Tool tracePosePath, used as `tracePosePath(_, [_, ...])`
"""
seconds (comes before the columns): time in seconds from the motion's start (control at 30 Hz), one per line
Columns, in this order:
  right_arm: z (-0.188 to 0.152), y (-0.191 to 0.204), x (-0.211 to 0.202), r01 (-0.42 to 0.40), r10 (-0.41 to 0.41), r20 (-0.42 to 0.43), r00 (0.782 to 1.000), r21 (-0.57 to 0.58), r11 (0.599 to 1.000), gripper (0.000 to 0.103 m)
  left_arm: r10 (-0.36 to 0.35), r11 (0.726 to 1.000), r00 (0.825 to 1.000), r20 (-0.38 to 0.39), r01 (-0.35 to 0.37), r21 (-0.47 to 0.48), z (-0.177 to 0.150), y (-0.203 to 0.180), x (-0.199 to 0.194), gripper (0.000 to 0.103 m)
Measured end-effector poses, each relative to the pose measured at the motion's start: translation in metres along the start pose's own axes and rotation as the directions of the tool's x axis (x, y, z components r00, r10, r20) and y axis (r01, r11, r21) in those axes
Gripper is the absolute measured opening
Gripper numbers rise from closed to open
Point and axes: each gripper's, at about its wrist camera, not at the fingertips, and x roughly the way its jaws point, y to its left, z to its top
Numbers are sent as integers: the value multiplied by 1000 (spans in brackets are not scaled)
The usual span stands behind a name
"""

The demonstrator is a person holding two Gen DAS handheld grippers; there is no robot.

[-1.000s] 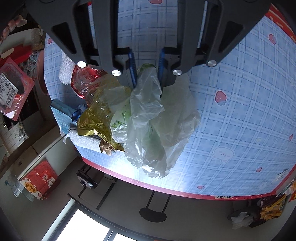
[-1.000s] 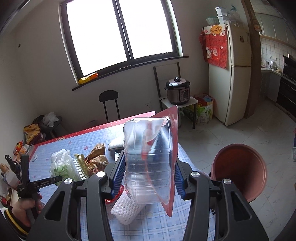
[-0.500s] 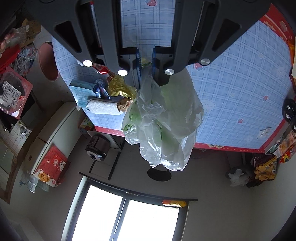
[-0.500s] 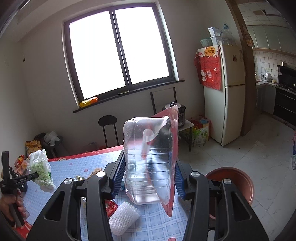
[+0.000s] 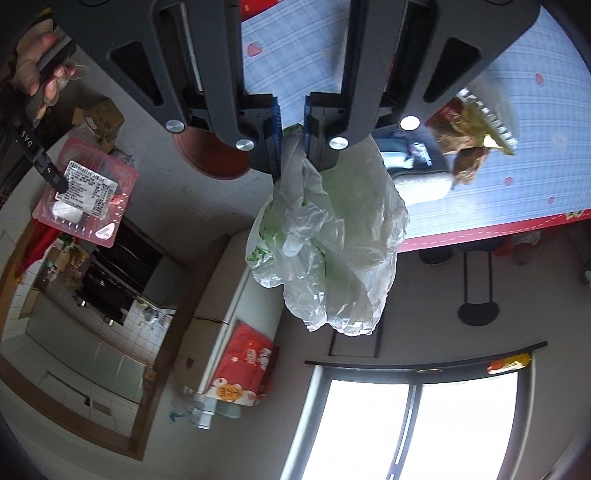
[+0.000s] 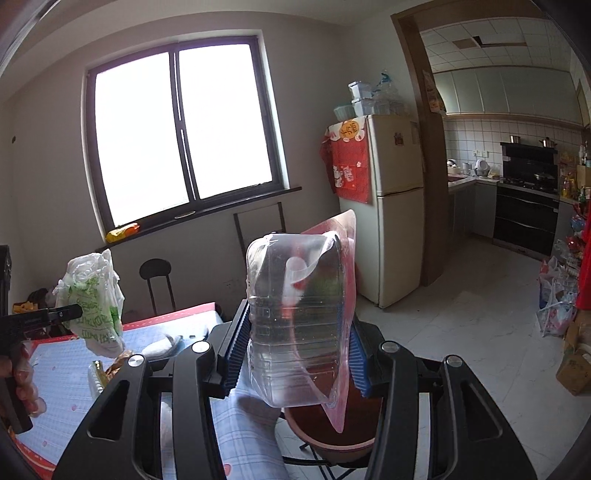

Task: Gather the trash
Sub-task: 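Carry the bag over the brown pot and open the left tool while the right tool carries the bottle, then lower the bottle into the brown pot and open the right tool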

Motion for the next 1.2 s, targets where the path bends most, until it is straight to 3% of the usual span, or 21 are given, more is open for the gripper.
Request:
tracePosePath(0.2, [-7, -70, -12, 100, -99, -26, 995, 40, 994, 47, -156, 986, 986, -57, 159, 46, 8, -97, 86, 13])
tracePosePath(0.43, [-20, -122, -19, 184, -180, -60, 982, 66, 981, 47, -236, 960, 969, -75, 244, 138, 19, -186, 157, 13])
tracePosePath(0.5, [-23, -131, -16, 194, -188, -71, 980, 77, 978, 47, -249, 949, 965, -75, 259, 181, 20, -203, 169, 19])
tracePosePath(0.53, [-24, -134, -14, 196, -190, -76, 979, 80, 977, 47, -234, 947, 970, -70, 244, 209, 22, -211, 175, 42])
tracePosePath(0.57, [-26, -135, -12, 199, -193, -81, 978, 79, 977, 47, -213, 948, 975, -57, 220, 230, 24, -216, 179, 75])
tracePosePath(0.6, [-28, -135, -10, 201, -195, -85, 977, 76, 977, 47, -197, 951, 980, -29, 198, 237, 26, -217, 178, 87])
tracePosePath(0.67, [-28, -134, -5, 199, -193, -89, 977, 69, 977, 47, -188, 955, 982, 23, 177, 237, 28, -209, 170, 93])
tracePosePath(0.93, [-14, -121, 24, 165, -160, -80, 984, 61, 984, 47, -77, 984, 996, 41, 69, 162, 25, -129, 119, 97])
tracePosePath(1.07, [-8, -107, 48, 128, -123, -90, 988, 50, 990, 48, 40, 994, 997, 73, -47, 94, 18, -71, 74, 97])
tracePosePath(1.2, [-6, -90, 75, 85, -80, -124, 989, 34, 996, 48, 196, 980, 975, 101, -197, 4, 0, -8, 20, 97])
